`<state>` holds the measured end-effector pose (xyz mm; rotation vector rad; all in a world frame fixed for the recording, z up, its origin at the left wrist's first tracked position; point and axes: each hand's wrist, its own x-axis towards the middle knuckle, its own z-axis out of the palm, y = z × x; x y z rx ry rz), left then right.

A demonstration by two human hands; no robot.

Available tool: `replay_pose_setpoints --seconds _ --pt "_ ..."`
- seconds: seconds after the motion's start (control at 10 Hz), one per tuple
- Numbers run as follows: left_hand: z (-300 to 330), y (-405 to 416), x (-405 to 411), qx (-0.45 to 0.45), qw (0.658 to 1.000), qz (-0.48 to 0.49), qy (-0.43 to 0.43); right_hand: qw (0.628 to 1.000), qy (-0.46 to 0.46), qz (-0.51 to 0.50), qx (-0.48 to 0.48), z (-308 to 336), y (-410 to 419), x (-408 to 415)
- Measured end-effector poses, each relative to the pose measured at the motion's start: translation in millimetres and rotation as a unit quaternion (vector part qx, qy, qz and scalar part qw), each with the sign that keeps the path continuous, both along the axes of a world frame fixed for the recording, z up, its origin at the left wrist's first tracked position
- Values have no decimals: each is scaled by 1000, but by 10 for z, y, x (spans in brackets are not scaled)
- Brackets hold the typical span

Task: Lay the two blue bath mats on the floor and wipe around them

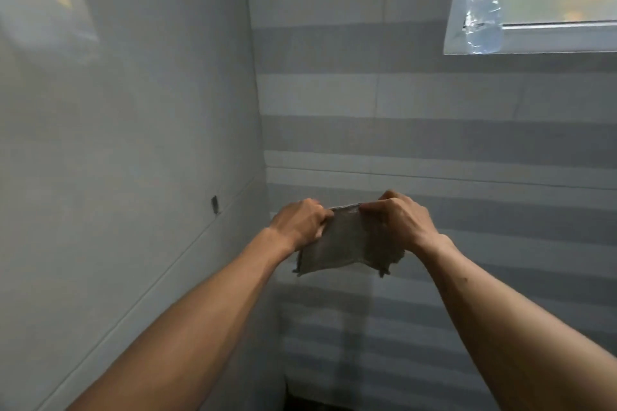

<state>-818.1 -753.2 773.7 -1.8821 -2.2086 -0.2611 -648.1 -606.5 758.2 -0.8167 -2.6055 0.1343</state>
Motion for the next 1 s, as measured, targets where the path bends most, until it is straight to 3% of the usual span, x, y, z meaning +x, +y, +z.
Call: replay_pose_setpoints --seconds 0.2,0.4,0.8,1.0 --pt "412 -574 -582 -9 987 162 -12 995 16 95 19 168 -356 -1194" --pt "491 -1026 -648 -25 963 266 18 983 24 181 34 159 -800 -1957" --pt "-306 -786 -438 -164 928 312 118 964 11 246 -102 -395 -917 -1965" --pt "-283 -394 -94 -175 955 229 65 982 -68 129 -124 -413 -440 -1444"
